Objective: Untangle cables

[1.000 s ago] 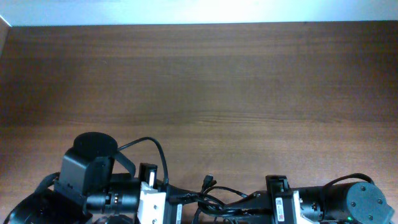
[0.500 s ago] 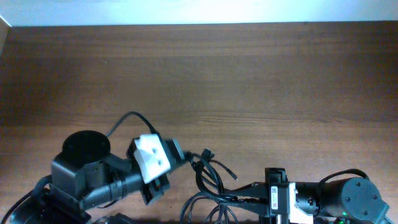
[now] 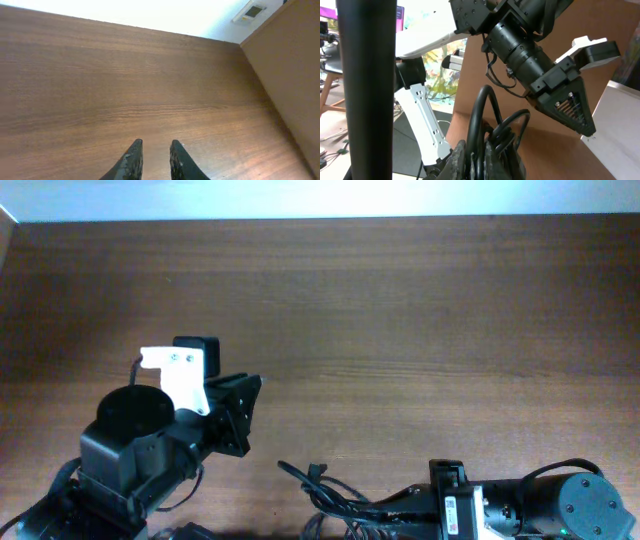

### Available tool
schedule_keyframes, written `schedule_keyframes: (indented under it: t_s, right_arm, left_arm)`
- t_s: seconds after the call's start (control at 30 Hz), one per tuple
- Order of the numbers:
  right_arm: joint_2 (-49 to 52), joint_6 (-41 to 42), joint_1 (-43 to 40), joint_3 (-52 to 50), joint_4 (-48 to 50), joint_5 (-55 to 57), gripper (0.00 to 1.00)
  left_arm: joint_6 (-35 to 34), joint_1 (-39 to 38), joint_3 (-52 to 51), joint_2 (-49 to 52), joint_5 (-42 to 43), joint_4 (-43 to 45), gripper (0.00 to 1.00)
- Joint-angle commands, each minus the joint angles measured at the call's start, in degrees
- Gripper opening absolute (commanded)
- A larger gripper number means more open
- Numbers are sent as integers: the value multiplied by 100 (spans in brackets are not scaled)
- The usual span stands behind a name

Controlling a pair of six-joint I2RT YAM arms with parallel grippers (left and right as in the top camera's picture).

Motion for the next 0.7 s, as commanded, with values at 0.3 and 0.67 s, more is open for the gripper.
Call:
schedule_keyframes:
  t_s: [0.3, 0.67]
  right_arm:
    - [-7, 61, 31, 118, -166, 544, 4]
    - [-7, -208, 31, 118, -1108, 715, 4]
  left_arm:
    - [4677, 28, 15, 201, 4063, -275, 99]
    - [4680, 28, 15, 811, 4111, -1268, 99]
